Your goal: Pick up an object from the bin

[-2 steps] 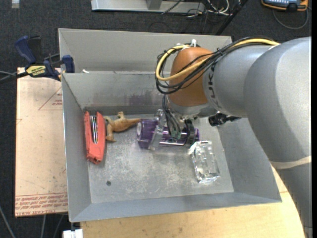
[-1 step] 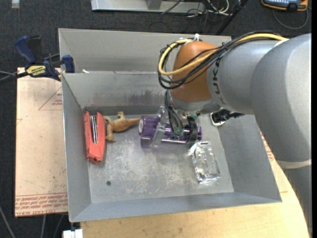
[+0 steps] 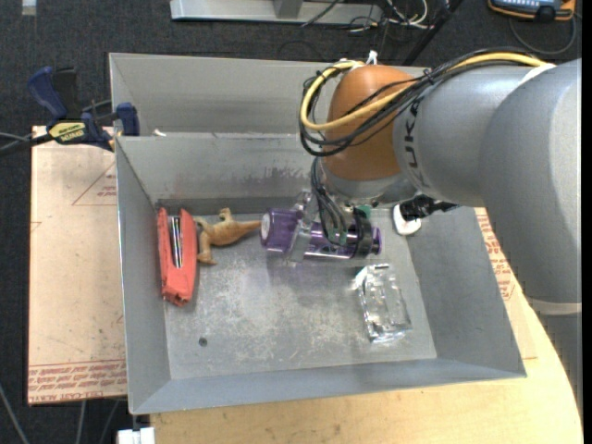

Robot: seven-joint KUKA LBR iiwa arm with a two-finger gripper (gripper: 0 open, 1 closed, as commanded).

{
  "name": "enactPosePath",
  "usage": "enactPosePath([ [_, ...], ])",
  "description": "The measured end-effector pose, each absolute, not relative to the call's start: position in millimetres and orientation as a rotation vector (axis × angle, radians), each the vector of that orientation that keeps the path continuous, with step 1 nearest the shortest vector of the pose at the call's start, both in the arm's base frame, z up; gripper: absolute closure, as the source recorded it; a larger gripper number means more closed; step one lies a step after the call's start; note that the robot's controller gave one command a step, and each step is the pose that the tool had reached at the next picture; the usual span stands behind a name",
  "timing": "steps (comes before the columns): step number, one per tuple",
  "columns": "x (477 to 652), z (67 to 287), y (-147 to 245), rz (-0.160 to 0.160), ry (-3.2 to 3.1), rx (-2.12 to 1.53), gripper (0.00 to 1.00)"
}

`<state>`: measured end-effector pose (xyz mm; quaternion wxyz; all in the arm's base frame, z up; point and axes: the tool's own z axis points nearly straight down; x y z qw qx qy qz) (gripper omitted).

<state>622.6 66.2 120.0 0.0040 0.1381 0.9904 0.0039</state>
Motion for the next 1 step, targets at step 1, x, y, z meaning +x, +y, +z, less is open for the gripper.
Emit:
enactPosePath([
  [1, 623.2, 132.4, 66.4, 0.013, 3.102, 0.432, 1.0],
])
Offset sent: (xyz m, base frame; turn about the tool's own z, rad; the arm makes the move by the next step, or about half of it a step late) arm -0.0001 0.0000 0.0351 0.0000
